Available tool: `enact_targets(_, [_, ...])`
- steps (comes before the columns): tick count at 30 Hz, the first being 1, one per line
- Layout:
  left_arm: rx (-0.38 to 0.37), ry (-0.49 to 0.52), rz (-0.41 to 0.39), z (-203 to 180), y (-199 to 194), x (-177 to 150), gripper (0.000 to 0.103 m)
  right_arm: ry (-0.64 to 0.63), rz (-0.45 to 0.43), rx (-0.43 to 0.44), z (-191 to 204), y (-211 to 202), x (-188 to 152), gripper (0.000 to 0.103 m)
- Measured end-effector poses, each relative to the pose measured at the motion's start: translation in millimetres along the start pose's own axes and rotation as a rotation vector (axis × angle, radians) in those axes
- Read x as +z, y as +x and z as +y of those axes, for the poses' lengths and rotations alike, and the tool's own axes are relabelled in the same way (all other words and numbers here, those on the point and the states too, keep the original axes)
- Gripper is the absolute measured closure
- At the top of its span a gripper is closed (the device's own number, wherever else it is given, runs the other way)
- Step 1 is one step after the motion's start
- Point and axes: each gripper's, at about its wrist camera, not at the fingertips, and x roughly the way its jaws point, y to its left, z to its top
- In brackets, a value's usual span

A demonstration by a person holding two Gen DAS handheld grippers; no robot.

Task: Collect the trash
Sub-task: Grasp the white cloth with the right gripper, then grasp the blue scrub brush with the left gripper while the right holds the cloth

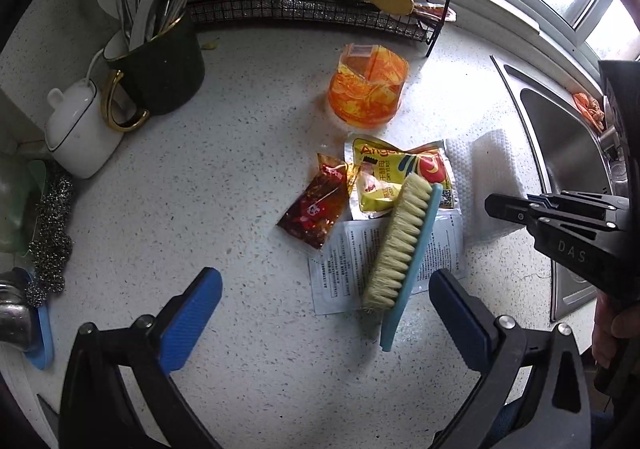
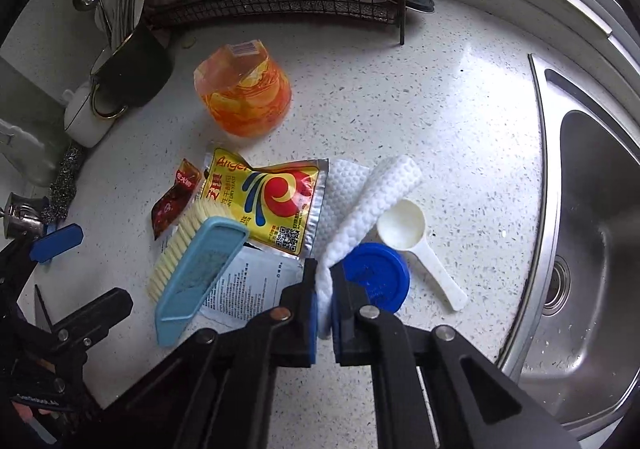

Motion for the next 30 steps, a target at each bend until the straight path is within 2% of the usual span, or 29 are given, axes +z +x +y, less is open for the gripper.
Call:
enact_targets(4, [0.003,0.008,0.000,-6,1,1,0.000,0.017,-0.018,0.043,-4,-10,-6,0.100])
enact_targets(9, [-0.037,0.027,0.004,-15,6,3,0.000,0.044,-0.068,0.078,-19,-39,-14,0.100])
enact_targets(14, [-0.034,0.084,0.019,-26,21,9,0.000,0.070,-0.103,0.063,-36,-66,-22,0.100])
enact_targets(19, [-0.031,0.170,0.043,-39,39,17,0.001,0.123,-0.100,0.036,-55,-69,-33,0.100])
enact_targets(21, [-0.037,0.212,0.044,-45,45,18,0.008,0.136,-0.094,0.031,-60,-69,-38,0.100])
enact_targets(23, [-0.039,0.225,0.060,-48,52,20,0.020,0.141,-0.086,0.027,-62,-68,-43,0.100])
enact_targets(27, [-0.046,0.267,0.068,-57,63,18,0.031,0.156,-0.070,0.026,-65,-65,-49,0.100])
enact_targets(29, [-0.028,0.295,0.052,-62,64,16,0.046,0.163,-0.063,0.031,-67,-64,-51,0.100])
enact_targets(30, [-0.029,0.299,0.043,-63,62,15,0.050,0.164,-0.063,0.034,-66,-64,-52,0.100])
